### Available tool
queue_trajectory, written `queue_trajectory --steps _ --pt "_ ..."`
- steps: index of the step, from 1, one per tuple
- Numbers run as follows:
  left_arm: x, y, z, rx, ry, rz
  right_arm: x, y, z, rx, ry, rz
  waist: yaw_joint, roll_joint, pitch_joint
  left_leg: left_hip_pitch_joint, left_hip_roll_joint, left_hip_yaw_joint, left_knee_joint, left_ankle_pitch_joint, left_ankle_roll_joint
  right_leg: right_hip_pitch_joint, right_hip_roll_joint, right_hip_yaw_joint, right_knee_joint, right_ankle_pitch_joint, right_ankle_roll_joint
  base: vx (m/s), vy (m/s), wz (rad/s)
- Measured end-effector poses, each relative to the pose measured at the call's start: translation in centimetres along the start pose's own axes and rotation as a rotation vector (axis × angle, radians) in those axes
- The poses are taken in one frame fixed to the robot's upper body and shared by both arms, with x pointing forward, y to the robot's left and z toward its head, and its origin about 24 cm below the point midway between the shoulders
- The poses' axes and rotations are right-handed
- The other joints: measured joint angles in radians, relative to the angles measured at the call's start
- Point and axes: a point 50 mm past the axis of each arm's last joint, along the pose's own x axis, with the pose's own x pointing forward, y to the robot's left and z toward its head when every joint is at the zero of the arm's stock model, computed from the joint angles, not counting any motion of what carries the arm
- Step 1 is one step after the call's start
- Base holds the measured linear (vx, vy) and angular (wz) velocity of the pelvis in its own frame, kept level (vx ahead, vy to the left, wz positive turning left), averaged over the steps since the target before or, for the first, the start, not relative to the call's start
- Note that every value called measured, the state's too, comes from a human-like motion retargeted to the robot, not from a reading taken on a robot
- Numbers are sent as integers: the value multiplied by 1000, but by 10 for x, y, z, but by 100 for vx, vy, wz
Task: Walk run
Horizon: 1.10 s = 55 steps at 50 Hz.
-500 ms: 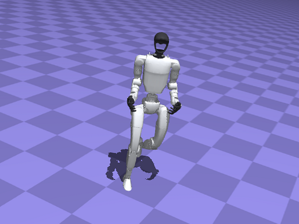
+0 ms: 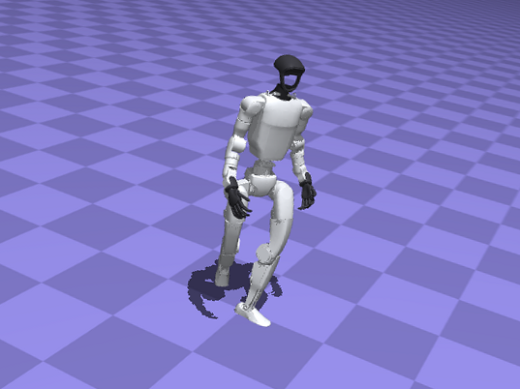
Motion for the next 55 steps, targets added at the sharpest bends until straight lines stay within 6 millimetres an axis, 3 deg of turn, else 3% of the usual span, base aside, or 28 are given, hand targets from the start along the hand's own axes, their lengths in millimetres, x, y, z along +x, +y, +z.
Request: queue_trajectory --steps 3,7,10,12,15,18,21,23,28,30,31,32,33,35,37,38,39,40,43,46,52,55 --pt "7 -4 -6 -10 108 -62 -38 2 -68 41 356 -30 32 48 -10 89 9 -27 -44 -21 0 -105 26 56 191 -68 -15 79 32 97" --pt "22 -8 2 1 109 -64 -118 10 -134 92 845 -18 -16 102 0 137 -21 -158 -64 -15 0 -236 48 154 207 -223 13 53 32 229" --pt "39 -14 14 51 112 -92 -176 25 -158 220 1050 36 -102 125 18 160 -70 -316 -57 -3 0 -270 -6 156 50 -321 58 49 21 370" --pt "54 -19 26 95 114 -104 -203 42 -167 307 1139 89 -155 116 40 166 -124 -456 -40 4 0 -267 -56 156 -106 -330 95 51 8 389" --pt "73 -29 47 144 75 -121 -223 69 -171 380 1202 153 -214 92 71 186 -204 -648 -5 2 0 -286 -104 233 -307 -348 133 44 -1 351" --pt "83 -41 58 142 24 -125 -228 86 -170 384 1222 243 -226 65 95 226 -265 -779 23 -4 0 -335 -128 351 -426 -387 185 51 -4 237" --pt "89 -51 64 80 -46 -103 -206 78 -166 281 1195 335 -201 27 148 289 -312 -826 16 -1 0 -398 -153 368 -486 -404 313 34 -8 89" --pt "88 -52 61 30 -59 -84 -179 57 -159 147 1153 352 -170 15 185 333 -305 -813 23 -27 -6 -427 -84 356 -505 -399 368 52 -47 -26" --pt "82 -53 39 19 74 -101 -103 5 -127 -112 938 226 -183 21 245 416 -286 -845 72 -56 -64 -409 58 463 -485 -369 373 51 -32 74" --pt "81 -55 31 71 163 -140 -79 -11 -111 -139 831 147 -218 31 255 438 -309 -874 112 -24 -52 -368 10 452 -478 -288 373 60 59 216" --pt "79 -57 24 106 210 -157 -74 -17 -107 -131 788 105 -244 29 236 442 -354 -889 108 47 -31 -355 -74 442 -481 -262 367 58 88 266" --pt "77 -58 18 142 252 -168 -69 -22 -102 -124 745 67 -260 28 220 440 -386 -893 119 115 -25 -342 -129 422 -483 -256 348 60 54 245" --pt "74 -56 14 181 287 -164 -63 -25 -97 -115 703 36 -258 27 208 429 -389 -872 159 176 -49 -331 -128 381 -482 -289 306 62 3 193" --pt "71 -57 5 257 360 -154 -55 -34 -88 -72 654 -21 -234 40 189 370 -364 -810 266 300 -182 -296 -121 425 -476 -336 278 56 -30 180" --pt "71 -63 -2 286 403 -125 -50 -47 -82 -31 656 -50 -240 55 162 288 -310 -736 388 318 -418 -264 -145 373 -491 -360 279 38 -8 261" --pt "70 -65 -5 278 412 -109 -49 -52 -80 -29 664 -53 -273 60 143 263 -299 -708 429 326 -497 -245 -176 308 -501 -368 282 37 -6 301" --pt "69 -65 -6 266 411 -101 -46 -54 -77 -34 664 -48 -295 61 129 227 -282 -694 484 303 -522 -231 -178 262 -511 -378 265 32 -24 288" --pt "69 -63 -6 252 405 -96 -42 -54 -74 -41 660 -40 -311 61 117 185 -261 -686 547 265 -519 -218 -166 226 -521 -388 237 29 -42 232" --pt "61 -57 -9 213 386 -130 -31 -50 -65 -63 629 -16 -288 21 97 97 -137 -434 614 130 -359 -198 -161 184 -515 -414 183 37 -40 136" --pt "52 -52 -19 206 409 -88 -24 -45 -59 -48 594 31 -221 -8 90 52 -79 -307 548 45 -279 -176 -153 151 -505 -441 154 40 -26 80" --pt "22 -41 -54 58 518 246 -8 -38 -42 -121 484 91 -211 21 71 52 -87 -174 140 -36 -179 -119 -75 28 -516 -507 105 31 -14 120" --pt "2 -41 -75 -62 602 333 -3 -33 -36 -166 454 105 -212 12 68 90 -150 -105 -13 -34 -13 -85 -66 -22 -520 -536 102 27 -13 89"
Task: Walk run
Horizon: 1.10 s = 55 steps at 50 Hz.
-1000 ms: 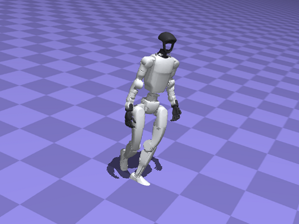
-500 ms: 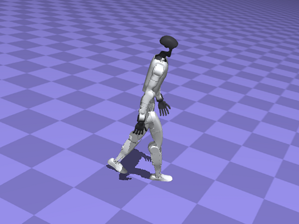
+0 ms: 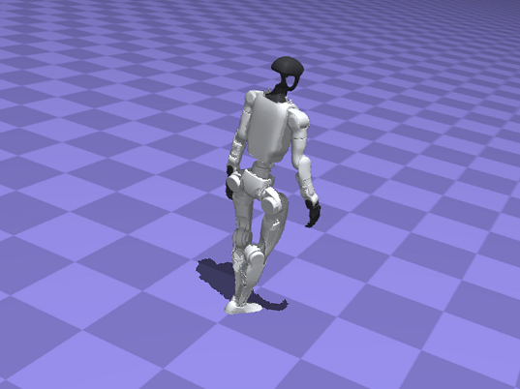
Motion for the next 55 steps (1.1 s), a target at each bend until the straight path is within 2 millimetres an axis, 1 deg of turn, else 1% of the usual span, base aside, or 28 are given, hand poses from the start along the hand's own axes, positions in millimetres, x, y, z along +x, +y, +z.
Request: queue_trajectory --steps 2,3,4,5,7,8,9,12,16,18,20,22,23,25,28,31,35,38,40,41,42,43,45,48,50,52,55 --pt "-3 0 -15 -63 63 -5 2 4 4 -35 1 22 5 1 -2 48 25 82 -24 -21 -25 10 11 -20 4 -14 -5 26 -5 36" --pt "-5 -1 -22 -86 94 -16 3 7 4 -52 9 34 30 -1 -2 49 36 86 -26 -18 -39 14 16 -4 7 -18 -10 28 0 -40" --pt "-7 -3 -30 -103 125 -28 4 11 3 -68 23 41 53 -5 -2 35 13 17 -15 -25 -40 20 16 7 10 -21 -14 30 2 -73" --pt "-9 -5 -38 -117 156 -42 4 15 1 -84 39 46 75 -12 -4 12 -27 -89 2 -37 -35 26 12 16 13 -23 -17 32 3 -41" --pt "-13 -9 -53 -122 207 -75 3 24 -11 -96 80 38 83 -18 -13 24 -14 -57 1 -29 -24 36 10 9 21 -29 -21 32 4 13" --pt "-15 -11 -60 -119 225 -92 2 28 -17 -99 102 34 85 -19 -19 49 13 36 -13 -27 -18 39 12 3 27 -31 -22 27 2 28" --pt "-18 -12 -66 -112 238 -104 0 32 -25 -102 126 36 90 -18 -22 65 13 57 -28 -29 -9 43 15 0 33 -30 -22 27 1 20" --pt "-24 -12 -81 -82 278 -122 -8 45 -50 -106 221 66 94 -13 -32 91 -25 -21 -70 -37 9 53 20 -24 58 -16 -19 27 3 26" --pt "-27 -12 -91 -28 335 -78 -24 61 -83 -77 366 105 83 8 -41 136 -8 -1 -121 -35 1 45 13 -56 139 43 4 25 4 22" --pt "-26 -9 -89 -2 336 -31 -32 67 -95 -38 416 114 76 24 -43 148 7 -12 -134 -38 -1 25 6 -57 213 94 21 26 3 23" --pt "-23 -6 -81 20 312 18 -38 74 -106 14 450 120 72 42 -43 160 26 -18 -144 -44 -3 -16 8 -29 310 160 36 22 0 17" --pt "-18 -1 -69 42 273 62 -43 81 -113 70 474 113 73 57 -41 175 43 -26 -152 -50 -5 -62 19 3 410 215 32 22 -3 -1" --pt "-16 1 -61 52 250 78 -45 84 -116 98 484 104 82 63 -41 183 53 -17 -157 -51 -9 -85 22 15 461 227 22 19 -5 -17" --pt "-11 7 -45 68 204 101 -49 91 -122 151 503 82 82 77 -44 196 72 -22 -160 -54 -19 -127 23 21 556 221 7 18 -7 -4" --pt "-4 12 -20 71 123 105 -54 98 -127 206 517 65 73 87 -53 204 93 -32 -157 -57 -36 -172 3 20 610 159 -6 23 -12 13" --pt "0 14 2 54 42 87 -57 100 -131 220 527 58 32 94 -56 208 103 -59 -146 -64 -49 -219 -16 56 586 116 16 27 -14 44" --pt "4 14 28 51 -51 38 -57 93 -133 196 534 32 -20 102 -45 227 98 -92 -141 -85 -58 -265 -68 121 464 96 59 19 -9 32" --pt "6 14 44 95 -84 10 -54 87 -128 177 526 15 -39 99 -32 251 83 -95 -144 -102 -68 -292 -121 183 328 86 84 28 -18 0" --pt "6 14 52 133 -102 5 -50 83 -124 169 508 6 -47 96 -22 268 74 -98 -146 -111 -79 -310 -154 215 234 88 93 33 -24 -8" --pt "6 14 55 147 -111 6 -47 82 -121 163 494 3 -53 95 -16 278 74 -96 -146 -115 -88 -318 -165 232 190 92 109 38 -30 -7" --pt "6 14 56 159 -119 8 -45 81 -118 158 480 -1 -58 94 -10 288 73 -97 -146 -119 -98 -326 -175 251 148 94 133 33 -28 -7" --pt "6 13 57 165 -125 9 -43 80 -115 153 467 -4 -64 92 -4 298 72 -103 -145 -123 -109 -331 -180 271 111 93 174 26 -23 -9" --pt "6 13 55 168 -126 10 -41 80 -112 140 449 -12 -70 90 3 317 77 -110 -142 -127 -132 -332 -194 256 57 85 261 27 -25 -17" --pt "5 14 46 152 -110 9 -38 81 -108 118 440 -15 -63 87 -5 331 101 -91 -133 -117 -175 -332 -169 232 75 115 209 38 -40 -32" --pt "4 16 37 142 -85 9 -40 84 -111 109 450 -3 -74 77 -18 337 117 -96 -114 -98 -209 -320 -179 116 81 173 189 47 -50 7" --pt "2 20 24 140 -47 12 -44 89 -116 114 478 24 -90 80 -34 329 150 -127 -75 -44 -242 -321 -114 258 104 127 122 52 -55 34" --pt "-1 19 3 141 16 22 -51 92 -125 139 535 68 -95 85 -48 302 210 -163 26 108 -281 -299 -66 347 127 69 71 46 -43 35"
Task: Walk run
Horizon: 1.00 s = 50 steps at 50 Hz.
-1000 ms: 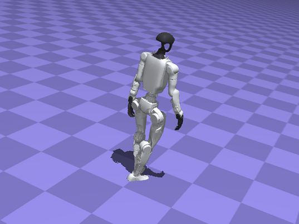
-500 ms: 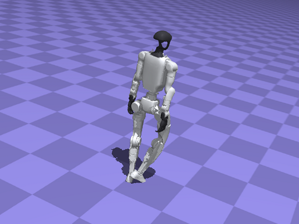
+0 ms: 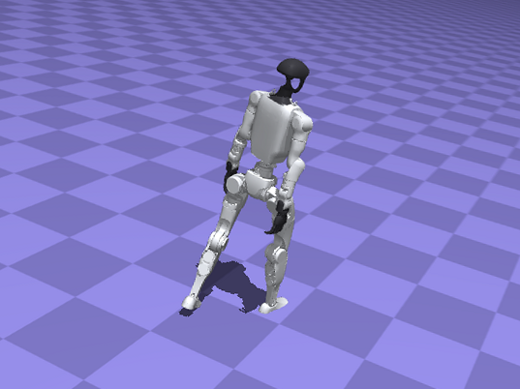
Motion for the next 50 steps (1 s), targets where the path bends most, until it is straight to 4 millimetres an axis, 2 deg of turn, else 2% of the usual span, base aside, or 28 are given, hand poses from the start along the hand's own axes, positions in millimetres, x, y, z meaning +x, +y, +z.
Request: queue_trajectory --steps 2,5,8,10,12,15,22,25,30,32,33,35,38,40,41,43,44,45,47,50 --pt "-3 -3 -15 -12 39 -7 -1 -5 -4 -7 30 9 6 -28 -10 -40 16 7 125 120 1 46 -51 -142 -28 -5 -16 51 -41 2" --pt "-6 -7 -29 28 84 -41 -2 -15 -4 -1 33 -17 45 -72 -16 -153 25 12 386 239 87 96 -65 -113 -46 -35 -31 53 -37 0" --pt "-8 -13 -37 96 102 -64 -2 -27 5 -1 9 -54 80 -87 -2 -275 46 11 591 162 116 140 -71 -155 -60 -54 -50 44 -23 26" --pt "-10 -17 -44 129 122 -83 -3 -36 12 -1 1 -83 115 -96 4 -341 -15 -32 629 118 105 165 -65 -153 -68 -65 -67 30 -4 11" --pt "-12 -22 -52 140 151 -102 -3 -43 19 -2 -14 -105 151 -101 6 -394 -75 -38 600 69 111 188 -63 -167 -76 -76 -73 42 -7 11" --pt "-16 -27 -64 123 185 -115 -4 -51 32 -3 -63 -128 212 -103 5 -447 -106 26 473 15 131 221 -49 -197 -87 -99 -76 38 -7 19" --pt "-23 -30 -83 9 245 -88 -8 -63 79 -19 -216 -168 294 -66 31 -520 -185 58 -13 29 158 329 60 -285 -116 -175 -94 36 -11 60" --pt "-27 -29 -92 -42 277 -80 -12 -66 102 -65 -298 -174 300 -78 39 -532 -233 122 -168 -22 158 371 82 -335 -123 -206 -94 41 -13 78" --pt "-36 -29 -110 -113 343 -62 -19 -67 135 -179 -397 -177 312 -102 48 -525 -231 274 -225 -66 162 427 111 -379 -111 -230 -84 55 -9 30" --pt "-41 -31 -120 -145 384 -53 -20 -64 141 -226 -406 -165 329 -119 41 -501 -211 330 -181 -60 197 445 111 -366 -96 -205 -74 77 -6 -28" --pt "-44 -32 -125 -160 408 -51 -20 -62 142 -246 -404 -156 335 -133 32 -483 -210 377 -168 -63 234 452 102 -365 -88 -185 -66 78 -3 -18" --pt "-49 -32 -133 -187 455 -49 -18 -57 142 -283 -389 -127 340 -153 8 -474 -236 341 -179 -13 287 468 91 -383 -76 -128 -45 85 1 1" --pt "-54 -32 -141 -225 504 -33 -12 -46 124 -320 -334 -84 341 -173 -47 -445 -257 261 -177 -31 293 489 67 -412 -28 41 -4 95 4 -1" --pt "-53 -31 -139 -264 503 -18 -7 -37 105 -330 -286 -61 352 -166 -70 -438 -241 210 -145 -67 293 480 64 -367 48 219 10 85 7 -16" --pt "-49 -30 -132 -288 475 -10 -5 -34 97 -330 -261 -56 339 -147 -73 -424 -225 180 -126 -90 293 458 82 -324 109 300 0 92 10 34" --pt "-38 -28 -112 -324 393 5 -2 -31 80 -329 -205 -45 320 -98 -74 -378 -183 160 -103 -128 293 404 134 -269 251 429 -55 89 14 69" --pt "-31 -27 -100 -329 340 9 -1 -32 71 -332 -169 -40 316 -73 -74 -351 -168 155 -102 -142 293 371 147 -266 342 456 -82 78 21 77" --pt "-25 -25 -86 -330 285 9 -1 -34 62 -337 -130 -34 313 -49 -74 -323 -157 148 -103 -155 293 337 151 -271 439 467 -105 68 23 96" --pt "-11 -18 -49 -299 159 -7 -1 -36 46 -356 -47 -41 293 -7 -79 -300 -147 90 -106 -167 293 247 203 -201 533 357 -76 57 20 130" --pt "3 -7 14 -197 -29 -41 -1 -35 17 -352 55 -91 250 28 -76 -250 -156 17 -117 -175 293 123 214 -130 628 197 -54 54 17 184"
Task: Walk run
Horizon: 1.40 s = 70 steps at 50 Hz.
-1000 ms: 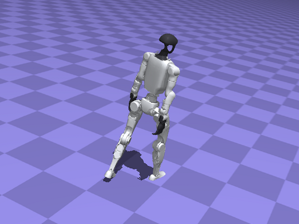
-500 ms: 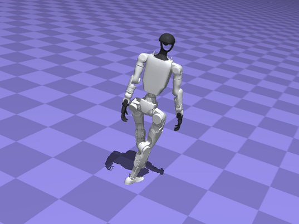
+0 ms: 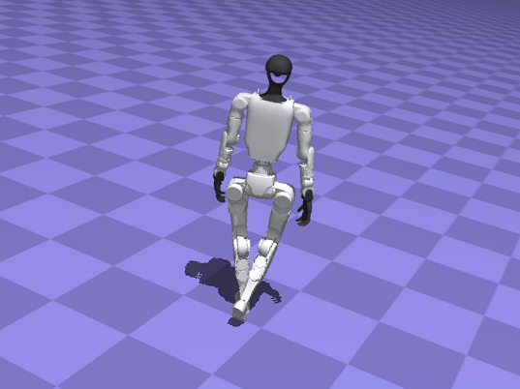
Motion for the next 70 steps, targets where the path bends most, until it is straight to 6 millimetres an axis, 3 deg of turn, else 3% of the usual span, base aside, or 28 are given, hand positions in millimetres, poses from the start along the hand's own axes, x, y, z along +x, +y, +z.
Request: queue_trajectory --steps 3,8,10,13,15,17,18,20,23,25,28,31,32,35,37,40,43,47,52,53,55,57,60,62,64,65,67,70 --pt "5 -2 65 127 -198 -15 -2 20 -24 36 64 15 -54 4 8 51 -22 -88 -8 -7 0 -79 -40 16 -65 -112 8 62 7 211" --pt "-6 -13 157 280 -498 -40 -7 56 -46 74 127 188 -134 -40 30 118 -89 -236 8 -34 0 -162 -131 137 -363 -133 57 60 -8 175" --pt "-11 -19 178 308 -571 -55 -9 68 -50 88 140 246 -155 -62 49 160 -120 -285 12 -49 0 -185 -163 207 -484 -146 71 59 -11 120" --pt "-15 -26 187 307 -621 -70 -11 75 -53 101 149 284 -185 -84 81 230 -156 -348 14 -71 -2 -225 -215 229 -648 -163 119 66 -12 96" --pt "-13 -26 182 295 -611 -72 -11 75 -53 97 149 290 -210 -89 95 270 -164 -389 20 -85 -12 -250 -231 194 -741 -192 226 57 -36 37" --pt "-10 -17 172 276 -568 -51 -9 69 -44 76 128 279 -159 -109 99 271 -115 -329 41 -114 -90 -303 -161 12 -787 -185 254 64 -80 -102" --pt "-7 -16 160 275 -525 -50 -8 69 -43 73 125 277 -157 -107 96 280 -130 -328 41 -110 -84 -308 -184 -41 -788 -184 254 69 -5 -18" --pt "0 -13 128 279 -404 -58 -8 66 -41 73 123 263 -200 -99 92 310 -159 -372 34 -75 -77 -300 -211 15 -748 -180 254 81 31 96" --pt "6 -8 68 298 -157 -87 -6 56 -35 95 106 227 -267 -65 84 322 -151 -427 60 25 -134 -266 -264 -134 -694 -169 176 86 -3 122" --pt "3 -5 22 317 23 -105 -5 51 -32 120 97 205 -321 -38 84 331 -126 -471 115 144 -210 -242 -210 14 -696 -100 127 102 -28 128" --pt "-10 -2 -45 386 265 -123 -5 45 -29 187 94 194 -317 -26 64 283 -118 -420 274 443 -368 -219 -176 129 -644 -119 54 94 -25 61" --pt "-27 8 -88 512 413 -133 -4 37 -17 239 70 198 -294 -64 62 162 -92 -288 547 626 -498 -142 -230 38 -633 -163 15 83 -25 37" --pt "-32 12 -98 555 443 -138 -4 33 -11 246 55 194 -290 -80 60 123 -81 -248 617 653 -511 -115 -249 -5 -638 -176 6 80 -28 43" --pt "-45 19 -122 664 510 -155 -2 15 15 252 -9 143 -272 -112 64 2 -52 -179 749 522 -395 -47 -224 56 -651 -222 -16 79 -26 39" --pt "-52 23 -135 660 538 -149 -2 0 36 224 -84 94 -231 -134 73 -82 -22 -114 770 422 -334 6 -230 6 -678 -230 -19 72 -23 -28" --pt "-62 29 -148 552 560 -127 -5 -23 69 152 -221 27 -163 -169 83 -190 20 -14 702 282 -258 68 -205 4 -708 -256 -39 59 -20 -45" --pt "-69 31 -158 399 594 -106 -13 -49 98 87 -343 -56 -120 -156 97 -255 15 -12 479 252 -222 129 -154 -34 -733 -293 -51 65 -16 4" --pt "-73 23 -166 204 621 -97 -26 -81 122 19 -429 -161 -86 -131 112 -301 26 68 133 200 -151 213 -87 -39 -747 -351 -65 73 -9 4" --pt "-68 4 -165 126 577 -106 -31 -94 130 4 -430 -190 -69 -139 117 -317 -60 63 -148 136 -144 301 -69 -76 -738 -396 -85 78 -4 -4" --pt "-66 1 -164 127 569 -105 -31 -93 129 11 -420 -180 -58 -131 119 -316 -44 81 -118 137 -154 314 -53 -68 -726 -396 -89 99 0 -42" --pt "-64 -3 -161 125 569 -104 -26 -84 123 24 -389 -144 -31 -132 113 -303 -4 146 -33 150 -119 336 -44 -36 -696 -370 -90 108 2 -71" --pt "-61 -4 -157 123 569 -100 -19 -69 110 17 -345 -95 9 -145 94 -288 -10 132 -15 157 -91 361 -68 -57 -667 -291 -75 101 4 -72" --pt "-52 -1 -141 113 518 -72 -8 -40 80 -35 -257 -58 23 -151 59 -259 -27 18 10 203 -69 370 -99 -118 -579 -44 -37 102 4 -22" --pt "-42 2 -122 84 434 -33 -2 -17 56 -82 -175 -54 17 -144 56 -244 9 16 55 170 -58 318 -82 -42 -432 159 -23 103 1 -3" --pt "-30 7 -96 68 335 18 0 1 28 -122 -87 -24 -12 -140 74 -185 19 40 81 125 -39 222 -62 18 -181 262 -42 103 -1 59" --pt "-24 8 -83 63 285 43 0 9 15 -144 -42 6 -27 -153 88 -139 -8 52 76 104 -24 169 -97 1 -13 270 -62 85 -1 59" --pt "-13 13 -48 58 176 82 -1 25 -6 -193 38 109 -35 -101 77 -100 30 -6 55 81 -36 104 -52 -7 19 254 -71 69 -1 18" --pt "-1 16 10 76 11 84 -6 45 -36 -205 142 241 -42 -60 75 -60 70 2 44 63 -57 -19 -29 11 49 100 -80 79 0 36"
